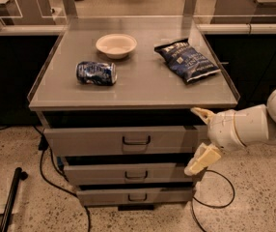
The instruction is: Open top drawer
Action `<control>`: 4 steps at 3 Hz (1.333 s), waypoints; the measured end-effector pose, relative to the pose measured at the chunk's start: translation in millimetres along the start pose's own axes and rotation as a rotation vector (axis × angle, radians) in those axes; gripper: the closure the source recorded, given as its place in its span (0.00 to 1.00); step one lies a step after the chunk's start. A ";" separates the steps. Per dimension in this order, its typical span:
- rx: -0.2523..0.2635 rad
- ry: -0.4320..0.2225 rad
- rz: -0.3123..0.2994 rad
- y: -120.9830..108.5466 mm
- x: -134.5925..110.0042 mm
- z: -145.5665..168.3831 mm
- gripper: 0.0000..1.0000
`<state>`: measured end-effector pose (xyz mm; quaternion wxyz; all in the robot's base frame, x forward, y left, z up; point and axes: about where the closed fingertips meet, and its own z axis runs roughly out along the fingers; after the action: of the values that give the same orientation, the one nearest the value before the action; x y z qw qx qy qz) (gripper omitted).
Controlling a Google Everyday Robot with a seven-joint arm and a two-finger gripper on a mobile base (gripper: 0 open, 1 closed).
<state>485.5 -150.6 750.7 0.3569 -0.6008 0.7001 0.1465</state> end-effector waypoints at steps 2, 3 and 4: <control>-0.029 0.000 -0.003 7.4 -1.3 16.1 0.00; -0.059 0.008 0.003 14.7 3.2 33.8 0.00; -0.054 0.011 0.003 12.7 7.3 43.8 0.00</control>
Offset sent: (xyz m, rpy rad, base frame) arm -0.0029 0.0238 -0.0277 0.0057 0.0475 0.0396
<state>487.5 -125.3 712.2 0.3366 -0.6101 0.6986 0.1626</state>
